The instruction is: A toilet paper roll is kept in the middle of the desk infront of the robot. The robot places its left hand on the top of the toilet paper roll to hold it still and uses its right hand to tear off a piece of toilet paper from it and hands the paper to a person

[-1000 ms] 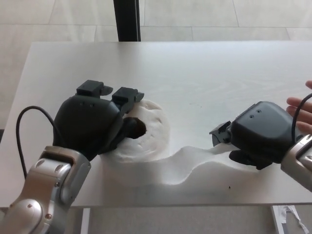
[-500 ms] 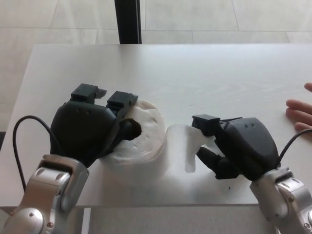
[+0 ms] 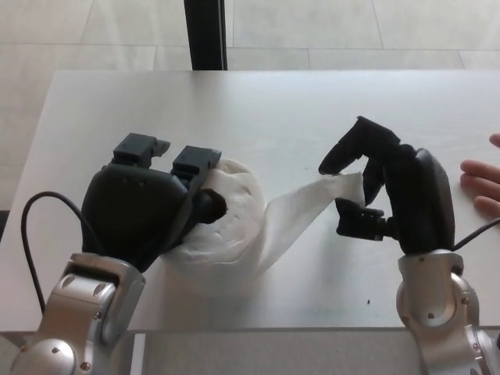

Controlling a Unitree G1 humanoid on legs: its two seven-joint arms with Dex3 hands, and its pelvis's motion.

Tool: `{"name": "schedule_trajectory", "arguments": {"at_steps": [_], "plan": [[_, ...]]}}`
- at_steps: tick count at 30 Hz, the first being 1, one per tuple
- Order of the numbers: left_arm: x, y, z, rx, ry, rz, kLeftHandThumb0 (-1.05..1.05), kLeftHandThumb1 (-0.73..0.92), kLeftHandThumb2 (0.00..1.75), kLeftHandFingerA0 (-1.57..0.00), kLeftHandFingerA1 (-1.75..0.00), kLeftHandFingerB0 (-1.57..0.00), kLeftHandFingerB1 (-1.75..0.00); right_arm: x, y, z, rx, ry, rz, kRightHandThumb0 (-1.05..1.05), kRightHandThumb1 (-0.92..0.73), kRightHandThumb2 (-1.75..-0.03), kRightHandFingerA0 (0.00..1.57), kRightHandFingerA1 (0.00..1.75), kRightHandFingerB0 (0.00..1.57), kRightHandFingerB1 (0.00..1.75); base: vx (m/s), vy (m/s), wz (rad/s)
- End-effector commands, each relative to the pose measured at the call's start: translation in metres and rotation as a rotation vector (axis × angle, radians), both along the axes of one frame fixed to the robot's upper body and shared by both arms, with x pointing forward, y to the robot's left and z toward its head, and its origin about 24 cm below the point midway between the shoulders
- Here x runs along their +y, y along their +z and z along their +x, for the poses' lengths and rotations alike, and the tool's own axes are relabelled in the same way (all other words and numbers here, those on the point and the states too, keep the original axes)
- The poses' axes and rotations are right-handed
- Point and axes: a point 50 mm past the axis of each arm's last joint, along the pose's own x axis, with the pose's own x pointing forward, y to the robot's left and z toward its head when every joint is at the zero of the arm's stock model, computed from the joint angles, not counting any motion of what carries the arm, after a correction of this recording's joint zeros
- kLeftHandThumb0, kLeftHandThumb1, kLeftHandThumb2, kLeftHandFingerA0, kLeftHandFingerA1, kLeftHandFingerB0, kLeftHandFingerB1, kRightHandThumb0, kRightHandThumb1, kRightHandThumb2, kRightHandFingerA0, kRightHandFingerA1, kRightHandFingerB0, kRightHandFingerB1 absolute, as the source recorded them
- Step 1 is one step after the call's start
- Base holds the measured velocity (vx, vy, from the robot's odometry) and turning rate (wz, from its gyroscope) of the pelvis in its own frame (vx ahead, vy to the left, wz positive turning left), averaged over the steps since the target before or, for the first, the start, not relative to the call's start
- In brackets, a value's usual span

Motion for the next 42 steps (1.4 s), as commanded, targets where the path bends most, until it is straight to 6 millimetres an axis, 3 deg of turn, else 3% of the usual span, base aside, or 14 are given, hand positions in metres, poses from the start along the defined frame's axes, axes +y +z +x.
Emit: {"name": "schedule_trajectory", "arguments": {"at_steps": [1,3,6,17,23,26,27,28,31,32,33,35,38,42], "plan": [[0.021,-0.063,-0.023,0.301,0.114,0.151,-0.48,0.77,0.63,-0.15,-0.60,-0.29,-0.38,-0.036,0.034,0.015,-0.018,-0.200,0.652,-0.11,-0.35,-1.51,1.07,1.73,0.89,1.53,0.00,0.000,0.00],[0.019,-0.064,-0.023,0.321,0.109,0.135,-0.48,0.78,0.63,-0.13,-0.60,-0.27,-0.38,-0.044,0.044,0.022,0.002,-0.188,0.809,-0.15,-0.38,-1.42,1.09,1.75,0.79,1.67,0.00,0.000,0.00],[0.018,-0.066,-0.025,0.319,0.107,0.134,-0.48,0.76,0.62,-0.15,-0.61,-0.28,-0.39,-0.047,0.053,0.024,0.003,-0.185,0.914,-0.14,-0.37,-1.46,1.08,1.75,0.83,1.51,0.00,0.000,0.00],[0.018,-0.071,-0.029,0.333,0.099,0.143,-0.49,0.78,0.64,-0.17,-0.60,-0.29,-0.39,-0.066,0.088,0.034,-0.073,-0.196,1.182,-0.19,-0.40,-1.42,1.01,1.75,0.74,1.66,0.00,0.000,0.00],[0.017,-0.077,-0.034,0.341,0.101,0.156,-0.48,0.79,0.64,-0.17,-0.59,-0.29,-0.39,-0.076,0.099,0.036,-0.113,-0.217,1.203,-0.18,-0.45,-1.41,1.02,1.75,0.75,1.65,0.00,0.000,0.00],[0.016,-0.078,-0.036,0.342,0.097,0.151,-0.48,0.77,0.63,-0.18,-0.58,-0.31,-0.39,-0.083,0.108,0.038,-0.137,-0.209,1.248,-0.19,-0.50,-1.32,1.00,1.75,0.70,1.63,0.00,0.000,0.00],[0.016,-0.079,-0.039,0.343,0.092,0.152,-0.48,0.76,0.63,-0.19,-0.59,-0.32,-0.40,-0.091,0.115,0.039,-0.171,-0.209,1.235,-0.20,-0.61,-1.14,1.02,1.75,0.77,1.58,0.00,0.000,0.00],[0.016,-0.079,-0.040,0.344,0.090,0.151,-0.48,0.76,0.63,-0.19,-0.58,-0.31,-0.39,-0.095,0.119,0.039,-0.188,-0.209,1.214,-0.18,-0.55,-1.25,1.02,1.75,0.78,1.59,0.00,0.000,0.00],[0.017,-0.080,-0.042,0.351,0.092,0.153,-0.48,0.76,0.63,-0.19,-0.58,-0.31,-0.39,-0.097,0.119,0.038,-0.193,-0.213,1.205,-0.18,-0.55,-1.25,1.02,1.75,0.78,1.59,0.00,0.000,0.00],[0.016,-0.081,-0.043,0.356,0.093,0.142,-0.47,0.76,0.63,-0.18,-0.58,-0.31,-0.39,-0.105,0.128,0.037,-0.236,-0.230,1.124,-0.16,-0.51,-1.34,1.04,1.75,0.81,1.58,0.00,0.000,0.00],[0.017,-0.081,-0.043,0.363,0.094,0.141,-0.47,0.77,0.63,-0.18,-0.57,-0.30,-0.39,-0.114,0.135,0.038,-0.263,-0.233,1.110,-0.14,-0.51,-1.35,1.00,1.75,0.73,1.60,0.00,0.000,0.00],[0.018,-0.083,-0.046,0.377,0.096,0.142,-0.47,0.77,0.63,-0.18,-0.57,-0.30,-0.39,-0.126,0.144,0.038,-0.301,-0.226,1.075,-0.08,-0.50,-1.37,1.03,1.75,0.84,1.54,0.00,0.000,0.00],[0.017,-0.084,-0.048,0.392,0.095,0.144,-0.47,0.78,0.63,-0.16,-0.57,-0.29,-0.38,-0.138,0.153,0.038,-0.323,-0.228,1.080,-0.10,-0.50,-1.36,1.02,1.75,0.84,1.54,0.00,0.000,0.00],[0.015,-0.090,-0.054,0.397,0.086,0.126,-0.47,0.76,0.63,-0.17,-0.59,-0.30,-0.40,-0.165,0.195,0.033,-0.432,-0.267,1.067,-0.15,-0.43,-1.42,1.03,1.75,0.87,1.51,0.00,0.000,0.00]]}}
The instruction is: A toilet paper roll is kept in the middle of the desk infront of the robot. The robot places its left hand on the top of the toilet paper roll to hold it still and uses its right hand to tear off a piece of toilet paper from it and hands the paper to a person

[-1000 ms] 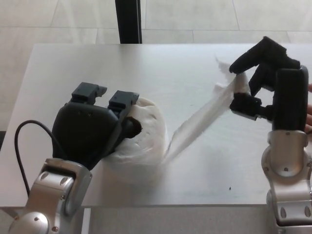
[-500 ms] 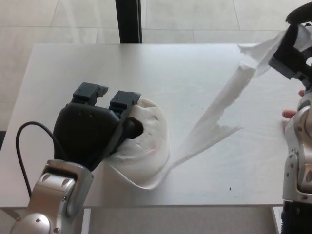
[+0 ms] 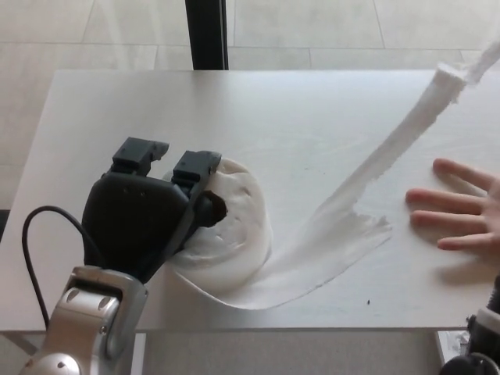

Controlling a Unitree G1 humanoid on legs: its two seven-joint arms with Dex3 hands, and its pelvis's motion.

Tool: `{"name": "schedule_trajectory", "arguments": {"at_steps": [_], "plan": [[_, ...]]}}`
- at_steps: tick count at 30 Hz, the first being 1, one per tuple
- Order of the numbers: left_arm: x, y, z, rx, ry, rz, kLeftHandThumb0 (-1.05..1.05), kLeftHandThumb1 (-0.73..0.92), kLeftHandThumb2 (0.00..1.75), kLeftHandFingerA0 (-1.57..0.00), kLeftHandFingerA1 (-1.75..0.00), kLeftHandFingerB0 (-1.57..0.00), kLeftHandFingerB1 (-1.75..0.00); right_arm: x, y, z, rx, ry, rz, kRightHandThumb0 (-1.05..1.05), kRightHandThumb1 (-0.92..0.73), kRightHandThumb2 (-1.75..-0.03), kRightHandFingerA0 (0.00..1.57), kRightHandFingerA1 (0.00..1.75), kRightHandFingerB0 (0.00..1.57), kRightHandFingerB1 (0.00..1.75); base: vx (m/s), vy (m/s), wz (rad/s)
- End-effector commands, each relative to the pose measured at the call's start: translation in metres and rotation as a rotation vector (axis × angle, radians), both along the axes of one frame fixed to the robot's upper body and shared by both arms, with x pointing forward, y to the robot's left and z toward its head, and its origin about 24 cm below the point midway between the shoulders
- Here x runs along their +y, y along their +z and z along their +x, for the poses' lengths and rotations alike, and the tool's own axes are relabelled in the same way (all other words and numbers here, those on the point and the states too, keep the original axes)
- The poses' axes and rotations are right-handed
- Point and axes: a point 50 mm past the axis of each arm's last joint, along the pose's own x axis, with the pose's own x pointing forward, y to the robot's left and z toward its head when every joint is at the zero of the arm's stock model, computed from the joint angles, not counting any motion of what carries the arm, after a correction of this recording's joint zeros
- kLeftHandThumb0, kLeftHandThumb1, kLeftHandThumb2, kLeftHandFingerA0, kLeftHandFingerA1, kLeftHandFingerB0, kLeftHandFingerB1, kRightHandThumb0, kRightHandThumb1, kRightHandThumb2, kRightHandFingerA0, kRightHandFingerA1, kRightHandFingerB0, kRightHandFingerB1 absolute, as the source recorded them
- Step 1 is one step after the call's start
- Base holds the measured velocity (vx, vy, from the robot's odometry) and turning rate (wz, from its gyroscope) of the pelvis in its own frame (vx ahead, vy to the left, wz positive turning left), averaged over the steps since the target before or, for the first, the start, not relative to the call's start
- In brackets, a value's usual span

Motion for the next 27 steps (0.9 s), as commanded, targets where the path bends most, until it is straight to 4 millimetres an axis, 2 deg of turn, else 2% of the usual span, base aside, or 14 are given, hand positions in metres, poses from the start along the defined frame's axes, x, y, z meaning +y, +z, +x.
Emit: {"name": "schedule_trajectory", "arguments": {"at_steps": [1,3,4,8,13,14,17,18,20,22,23,24,26,27], "plan": [[0.018,-0.081,-0.044,0.414,0.078,0.125,-0.47,0.76,0.63,-0.18,-0.59,-0.31,-0.40,-0.054,0.069,-0.007,-0.166,-0.024,0.233,-0.15,-0.44,-1.40,1.03,1.75,0.88,1.49,0.00,0.000,0.00],[0.017,-0.082,-0.044,0.414,0.076,0.130,-0.47,0.76,0.63,-0.18,-0.60,-0.31,-0.40,-0.064,0.085,-0.009,-0.195,-0.051,0.219,-0.17,-0.44,-1.39,1.03,1.75,0.88,1.50,0.00,0.000,0.00],[0.016,-0.083,-0.044,0.417,0.076,0.133,-0.47,0.76,0.63,-0.18,-0.60,-0.31,-0.40,-0.072,0.097,-0.011,-0.211,-0.063,0.226,-0.19,-0.37,-1.43,1.08,1.75,0.93,1.49,0.00,0.000,0.00],[0.016,-0.083,-0.045,0.422,0.076,0.131,-0.47,0.76,0.63,-0.17,-0.60,-0.30,-0.41,-0.091,0.120,-0.017,-0.231,-0.111,0.185,-0.18,-0.43,-1.42,1.11,1.75,0.93,1.52,0.00,0.000,0.00],[0.016,-0.083,-0.046,0.422,0.075,0.127,-0.48,0.75,0.63,-0.16,-0.61,-0.30,-0.41,-0.104,0.134,-0.020,-0.242,-0.148,0.192,-0.17,-0.46,-1.36,1.08,1.75,0.87,1.48,0.00,0.000,0.00],[0.016,-0.084,-0.047,0.423,0.075,0.125,-0.47,0.75,0.62,-0.18,-0.59,-0.31,-0.41,-0.109,0.138,-0.022,-0.261,-0.150,0.188,-0.18,-0.44,-1.37,1.08,1.75,0.84,1.54,0.00,0.000,0.00],[0.018,-0.084,-0.046,0.425,0.076,0.136,-0.47,0.75,0.63,-0.18,-0.59,-0.31,-0.40,-0.115,0.143,-0.024,-0.272,-0.158,0.190,-0.21,-0.44,-1.36,1.10,1.75,0.85,1.54,0.00,0.000,0.00],[0.018,-0.085,-0.045,0.430,0.077,0.143,-0.47,0.77,0.63,-0.17,-0.59,-0.30,-0.40,-0.113,0.139,-0.025,-0.255,-0.166,0.139,-0.18,-0.39,-1.45,1.13,1.75,0.96,1.51,0.00,0.000,0.00],[0.016,-0.083,-0.044,0.437,0.080,0.124,-0.46,0.76,0.62,-0.16,-0.58,-0.29,-0.39,-0.112,0.131,-0.025,-0.233,-0.171,0.109,-0.16,-0.36,-1.49,1.10,1.75,0.97,1.51,0.00,0.000,0.00],[0.015,-0.082,-0.045,0.430,0.075,0.119,-0.46,0.75,0.62,-0.16,-0.58,-0.30,-0.40,-0.108,0.117,-0.021,-0.152,-0.137,0.019,-0.19,-0.31,-1.52,1.04,1.75,0.84,1.54,0.00,0.000,0.00],[0.016,-0.081,-0.043,0.420,0.075,0.120,-0.46,0.75,0.63,-0.17,-0.58,-0.30,-0.40,-0.103,0.109,-0.017,-0.126,-0.104,-0.023,-0.20,-0.25,-1.53,1.03,1.75,0.84,1.52,0.00,0.000,0.00],[0.015,-0.081,-0.042,0.417,0.073,0.127,-0.46,0.77,0.63,-0.17,-0.58,-0.30,-0.40,-0.093,0.087,-0.009,-0.032,-0.053,-0.090,-0.15,-0.32,-1.48,1.04,1.75,0.89,1.50,0.00,0.000,0.00],[0.015,-0.080,-0.042,0.417,0.071,0.129,-0.46,0.77,0.63,-0.17,-0.58,-0.30,-0.40,-0.089,0.078,-0.007,0.004,-0.035,-0.115,-0.15,-0.32,-1.48,1.04,1.75,0.89,1.50,0.00,0.000,0.00],[0.014,-0.080,-0.042,0.415,0.071,0.121,-0.46,0.77,0.63,-0.17,-0.58,-0.30,-0.40,-0.085,0.066,-0.003,0.059,0.008,-0.165,-0.11,-0.39,-1.45,1.05,1.75,0.87,1.53,0.00,0.000,0.00]]}}
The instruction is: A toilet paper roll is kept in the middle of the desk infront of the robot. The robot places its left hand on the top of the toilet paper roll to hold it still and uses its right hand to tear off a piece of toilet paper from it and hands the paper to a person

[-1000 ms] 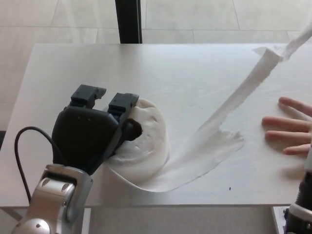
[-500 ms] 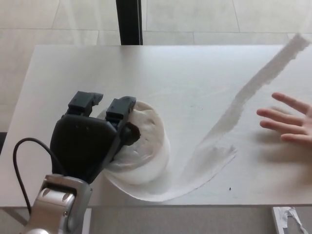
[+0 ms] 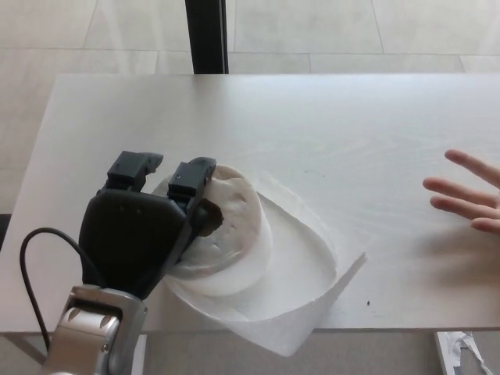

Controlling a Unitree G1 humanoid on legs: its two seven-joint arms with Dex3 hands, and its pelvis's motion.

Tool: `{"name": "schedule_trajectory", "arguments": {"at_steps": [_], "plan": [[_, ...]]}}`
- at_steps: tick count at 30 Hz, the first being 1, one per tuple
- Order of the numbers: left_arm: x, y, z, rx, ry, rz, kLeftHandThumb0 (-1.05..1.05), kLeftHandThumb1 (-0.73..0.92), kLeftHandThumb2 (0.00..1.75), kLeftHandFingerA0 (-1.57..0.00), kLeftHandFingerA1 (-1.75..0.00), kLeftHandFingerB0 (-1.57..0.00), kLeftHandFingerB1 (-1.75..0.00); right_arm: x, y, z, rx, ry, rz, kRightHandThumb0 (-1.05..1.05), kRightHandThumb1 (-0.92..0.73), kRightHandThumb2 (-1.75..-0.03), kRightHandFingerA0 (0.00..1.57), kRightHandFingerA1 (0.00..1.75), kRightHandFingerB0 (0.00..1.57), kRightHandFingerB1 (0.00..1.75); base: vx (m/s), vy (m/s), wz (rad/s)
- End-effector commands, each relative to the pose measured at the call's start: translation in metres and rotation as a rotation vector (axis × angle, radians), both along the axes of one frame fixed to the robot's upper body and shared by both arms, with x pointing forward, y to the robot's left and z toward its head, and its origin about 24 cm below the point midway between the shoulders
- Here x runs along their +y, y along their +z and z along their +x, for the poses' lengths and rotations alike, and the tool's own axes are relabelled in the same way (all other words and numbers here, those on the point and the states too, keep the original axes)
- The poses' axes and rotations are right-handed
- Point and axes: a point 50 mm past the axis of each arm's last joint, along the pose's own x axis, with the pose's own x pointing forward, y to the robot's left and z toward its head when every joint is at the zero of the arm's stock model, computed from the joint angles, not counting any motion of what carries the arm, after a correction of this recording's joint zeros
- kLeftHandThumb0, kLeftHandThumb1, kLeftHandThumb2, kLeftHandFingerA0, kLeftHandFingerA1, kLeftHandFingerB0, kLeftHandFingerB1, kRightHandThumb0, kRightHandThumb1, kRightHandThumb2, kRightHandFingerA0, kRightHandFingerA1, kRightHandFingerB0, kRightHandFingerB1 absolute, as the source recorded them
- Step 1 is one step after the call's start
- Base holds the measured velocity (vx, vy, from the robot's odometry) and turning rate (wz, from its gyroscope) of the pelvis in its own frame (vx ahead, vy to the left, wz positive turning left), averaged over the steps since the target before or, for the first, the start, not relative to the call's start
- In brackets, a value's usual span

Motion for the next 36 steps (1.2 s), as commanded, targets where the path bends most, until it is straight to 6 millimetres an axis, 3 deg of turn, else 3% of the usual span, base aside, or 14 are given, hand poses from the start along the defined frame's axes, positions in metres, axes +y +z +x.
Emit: {"name": "schedule_trajectory", "arguments": {"at_steps": [1,5,6,7,11,12,15,16,20,22,25,26,30,36], "plan": [[0.012,-0.071,-0.033,0.431,0.050,0.094,-0.46,0.77,0.63,-0.17,-0.58,-0.31,-0.40,0.025,-0.075,0.021,0.349,0.242,-0.245,-0.11,-0.36,-1.40,1.04,1.75,0.87,1.55,0.00,0.000,0.00],[0.011,-0.069,-0.031,0.431,0.046,0.086,-0.47,0.77,0.63,-0.16,-0.59,-0.30,-0.41,0.048,-0.131,0.022,0.564,0.379,-0.303,-0.12,-0.31,-1.42,1.04,1.75,0.90,1.54,0.00,0.000,0.00],[0.011,-0.068,-0.031,0.433,0.044,0.082,-0.47,0.77,0.63,-0.15,-0.59,-0.29,-0.40,0.052,-0.143,0.020,0.629,0.378,-0.328,-0.20,-0.37,-1.22,1.31,1.47,1.06,1.31,0.00,0.000,0.00],[0.011,-0.068,-0.030,0.423,0.045,0.076,-0.47,0.76,0.63,-0.17,-0.59,-0.31,-0.41,0.057,-0.163,0.019,0.722,0.396,-0.400,-0.12,-0.34,-1.38,0.99,1.75,0.85,1.55,0.00,0.000,0.00],[0.012,-0.067,-0.027,0.427,0.052,0.088,-0.48,0.78,0.63,-0.16,-0.59,-0.29,-0.41,0.063,-0.204,0.013,0.909,0.393,-0.605,-0.16,-0.39,-1.33,1.00,1.75,0.87,1.56,0.00,0.000,0.00],[0.012,-0.066,-0.027,0.425,0.052,0.091,-0.49,0.79,0.64,-0.17,-0.60,-0.30,-0.41,0.062,-0.211,0.012,0.942,0.375,-0.655,-0.31,-0.46,-1.13,1.23,1.39,1.01,1.25,0.00,0.000,0.00],[0.013,-0.066,-0.027,0.427,0.053,0.094,-0.48,0.78,0.63,-0.17,-0.59,-0.30,-0.40,0.056,-0.236,0.008,1.015,0.348,-0.850,-0.23,-0.41,-1.27,0.88,1.74,0.81,1.50,0.00,0.000,0.00],[0.015,-0.067,-0.028,0.436,0.057,0.101,-0.48,0.78,0.63,-0.16,-0.58,-0.29,-0.39,0.050,-0.247,0.003,1.106,0.319,-0.997,-0.20,-0.57,-0.97,0.86,1.45,0.84,0.85,0.00,0.000,0.00],[0.015,-0.067,-0.028,0.420,0.052,0.082,-0.46,0.76,0.62,-0.19,-0.59,-0.32,-0.41,0.046,-0.252,0.001,1.138,0.325,-1.028,-0.25,-0.66,-0.78,0.87,1.48,0.85,0.79,0.00,0.000,0.00],[0.014,-0.068,-0.029,0.427,0.051,0.072,-0.46,0.76,0.63,-0.18,-0.58,-0.31,-0.41,0.044,-0.256,0.000,1.167,0.320,-1.053,-0.23,-0.68,-0.74,0.89,1.02,0.72,0.65,0.00,0.000,0.00],[0.014,-0.068,-0.029,0.433,0.053,0.070,-0.46,0.76,0.63,-0.17,-0.58,-0.31,-0.40,0.043,-0.261,0.001,1.174,0.321,-1.085,-0.19,-0.56,-1.02,0.89,1.00,0.85,1.00,0.00,0.000,0.00],[0.013,-0.069,-0.030,0.435,0.053,0.071,-0.46,0.76,0.63,-0.17,-0.57,-0.31,-0.40,0.043,-0.264,0.000,1.179,0.316,-1.107,-0.19,-0.50,-1.15,0.85,1.40,0.85,1.32,0.00,0.000,0.00],[0.013,-0.069,-0.031,0.435,0.057,0.064,-0.46,0.76,0.63,-0.18,-0.57,-0.32,-0.40,0.039,-0.267,-0.002,1.203,0.296,-1.232,-0.18,-0.55,-1.07,0.92,1.56,0.86,1.04,0.00,0.000,0.00],[0.015,-0.070,-0.033,0.443,0.062,0.075,-0.46,0.75,0.62,-0.18,-0.56,-0.32,-0.39,0.026,-0.272,-0.008,1.209,0.157,-1.408,-0.18,-0.56,-1.06,0.87,1.75,0.66,1.70,0.00,0.000,0.00]]}}
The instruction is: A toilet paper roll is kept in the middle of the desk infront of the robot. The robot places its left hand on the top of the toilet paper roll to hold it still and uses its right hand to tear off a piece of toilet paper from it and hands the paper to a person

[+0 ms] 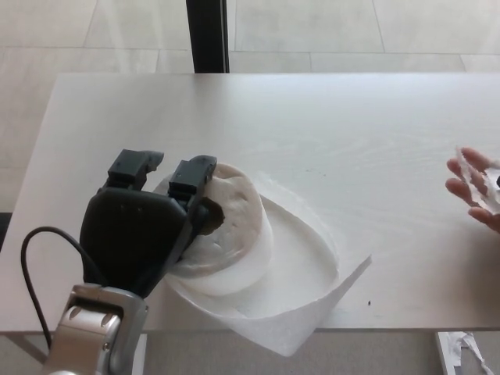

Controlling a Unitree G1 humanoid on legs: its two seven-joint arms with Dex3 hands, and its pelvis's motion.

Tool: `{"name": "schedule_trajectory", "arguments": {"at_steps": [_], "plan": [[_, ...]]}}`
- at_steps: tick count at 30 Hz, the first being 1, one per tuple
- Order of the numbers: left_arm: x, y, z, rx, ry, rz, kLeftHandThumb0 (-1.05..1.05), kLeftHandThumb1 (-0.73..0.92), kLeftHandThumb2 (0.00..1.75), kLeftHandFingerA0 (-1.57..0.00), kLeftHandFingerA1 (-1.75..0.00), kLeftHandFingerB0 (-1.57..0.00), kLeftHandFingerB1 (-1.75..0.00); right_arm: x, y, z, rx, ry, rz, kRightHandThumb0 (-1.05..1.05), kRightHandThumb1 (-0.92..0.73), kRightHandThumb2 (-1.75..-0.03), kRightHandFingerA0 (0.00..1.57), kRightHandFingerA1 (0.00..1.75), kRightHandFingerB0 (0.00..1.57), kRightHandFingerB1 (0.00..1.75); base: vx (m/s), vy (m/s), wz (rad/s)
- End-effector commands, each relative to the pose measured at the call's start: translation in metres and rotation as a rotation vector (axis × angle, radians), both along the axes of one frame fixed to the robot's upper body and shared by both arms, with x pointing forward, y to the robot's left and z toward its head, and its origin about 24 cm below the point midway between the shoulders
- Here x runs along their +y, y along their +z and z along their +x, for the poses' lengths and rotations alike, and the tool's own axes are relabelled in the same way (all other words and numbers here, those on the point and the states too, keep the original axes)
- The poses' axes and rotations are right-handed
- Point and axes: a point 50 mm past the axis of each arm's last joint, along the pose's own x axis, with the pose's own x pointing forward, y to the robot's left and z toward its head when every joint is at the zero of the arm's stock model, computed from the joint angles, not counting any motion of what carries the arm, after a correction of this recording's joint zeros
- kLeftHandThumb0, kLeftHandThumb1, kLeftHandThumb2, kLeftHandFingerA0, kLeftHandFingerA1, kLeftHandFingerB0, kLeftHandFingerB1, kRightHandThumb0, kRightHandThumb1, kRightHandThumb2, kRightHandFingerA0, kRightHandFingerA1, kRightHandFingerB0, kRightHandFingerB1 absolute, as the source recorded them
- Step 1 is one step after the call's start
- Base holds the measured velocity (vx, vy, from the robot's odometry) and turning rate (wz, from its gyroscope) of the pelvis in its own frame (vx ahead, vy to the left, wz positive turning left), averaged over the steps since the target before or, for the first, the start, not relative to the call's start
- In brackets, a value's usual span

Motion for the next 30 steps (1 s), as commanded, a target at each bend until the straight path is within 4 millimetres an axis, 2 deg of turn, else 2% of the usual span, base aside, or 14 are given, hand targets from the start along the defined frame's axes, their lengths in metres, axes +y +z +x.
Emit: {"name": "schedule_trajectory", "arguments": {"at_steps": [1,3,5,8,9,10,15,16,17,19,20,23,28,30], "plan": [[0.016,-0.071,-0.034,0.450,0.060,0.089,-0.46,0.75,0.62,-0.18,-0.56,-0.32,-0.39,-0.014,-0.003,-0.011,-0.036,0.149,-0.369,-0.19,-0.61,-0.98,0.85,1.75,0.65,1.67,0.00,0.000,0.00],[0.017,-0.072,-0.034,0.449,0.061,0.097,-0.46,0.76,0.63,-0.18,-0.56,-0.32,-0.40,-0.014,0.000,-0.011,-0.087,0.160,-0.421,-0.21,-0.65,-0.88,0.82,1.75,0.61,1.63,0.00,0.000,0.00],[0.018,-0.074,-0.037,0.454,0.063,0.105,-0.45,0.76,0.62,-0.18,-0.55,-0.32,-0.39,-0.011,0.002,-0.010,-0.107,0.180,-0.510,-0.26,-0.75,-0.66,0.72,1.59,0.59,0.86,0.00,0.000,0.00],[0.018,-0.075,-0.038,0.460,0.065,0.104,-0.44,0.76,0.62,-0.18,-0.55,-0.32,-0.38,-0.010,0.002,-0.010,-0.131,0.198,-0.545,-0.30,-0.66,-0.62,0.63,1.39,0.51,0.44,0.00,0.000,0.00],[0.016,-0.076,-0.039,0.457,0.059,0.102,-0.45,0.76,0.62,-0.17,-0.56,-0.32,-0.39,-0.004,0.005,-0.010,-0.114,0.238,-0.634,-0.59,-0.66,-0.61,0.06,0.36,0.16,0.31,0.00,0.000,0.00],[0.016,-0.076,-0.039,0.459,0.056,0.099,-0.45,0.77,0.63,-0.17,-0.55,-0.32,-0.39,0.000,0.006,-0.010,-0.109,0.240,-0.688,-0.87,-0.57,-0.88,0.00,0.00,0.10,0.30,0.00,0.000,0.00],[0.014,-0.076,-0.037,0.465,0.052,0.091,-0.45,0.78,0.63,-0.18,-0.56,-0.32,-0.40,0.020,0.013,-0.008,-0.178,0.281,-0.701,-1.05,-0.66,-1.05,0.00,0.23,0.00,0.13,0.00,0.000,0.00],[0.013,-0.076,-0.037,0.462,0.052,0.088,-0.45,0.78,0.63,-0.17,-0.56,-0.32,-0.39,0.028,0.017,-0.009,-0.195,0.308,-0.692,-1.05,-0.65,-0.88,0.00,0.00,0.00,0.07,0.00,0.000,0.00],[0.013,-0.076,-0.037,0.466,0.054,0.087,-0.45,0.78,0.63,-0.17,-0.56,-0.30,-0.39,0.032,0.019,-0.010,-0.207,0.313,-0.676,-1.04,-0.65,-1.05,0.00,0.27,0.00,0.13,0.00,0.000,0.00],[0.013,-0.076,-0.037,0.465,0.053,0.087,-0.45,0.78,0.63,-0.17,-0.56,-0.31,-0.39,0.037,0.021,-0.010,-0.222,0.318,-0.666,-1.03,-0.61,-0.84,0.00,0.00,0.00,0.11,0.00,0.000,0.00],[0.013,-0.076,-0.038,0.466,0.053,0.093,-0.46,0.77,0.63,-0.17,-0.57,-0.31,-0.39,0.041,0.022,-0.011,-0.236,0.318,-0.625,-1.05,-0.64,-1.04,0.00,0.29,0.00,0.13,0.00,0.000,0.00],[0.015,-0.076,-0.038,0.444,0.049,0.083,-0.45,0.76,0.62,-0.21,-0.58,-0.34,-0.40,0.045,0.026,-0.012,-0.258,0.301,-0.572,-1.05,-0.61,-0.84,0.00,0.00,0.00,0.09,0.00,0.000,0.00],[0.019,-0.071,-0.035,0.453,0.062,0.072,-0.46,0.77,0.63,-0.20,-0.58,-0.32,-0.40,0.044,0.035,-0.015,-0.257,0.272,-0.507,-1.05,-0.61,-0.82,0.00,0.00,0.00,0.04,0.00,0.000,0.00],[0.019,-0.068,-0.031,0.450,0.054,0.068,-0.47,0.77,0.63,-0.20,-0.57,-0.32,-0.40,0.041,0.038,-0.018,-0.255,0.262,-0.490,-1.05,-0.64,-1.03,0.00,0.31,0.00,0.10,0.00,0.000,0.00]]}}
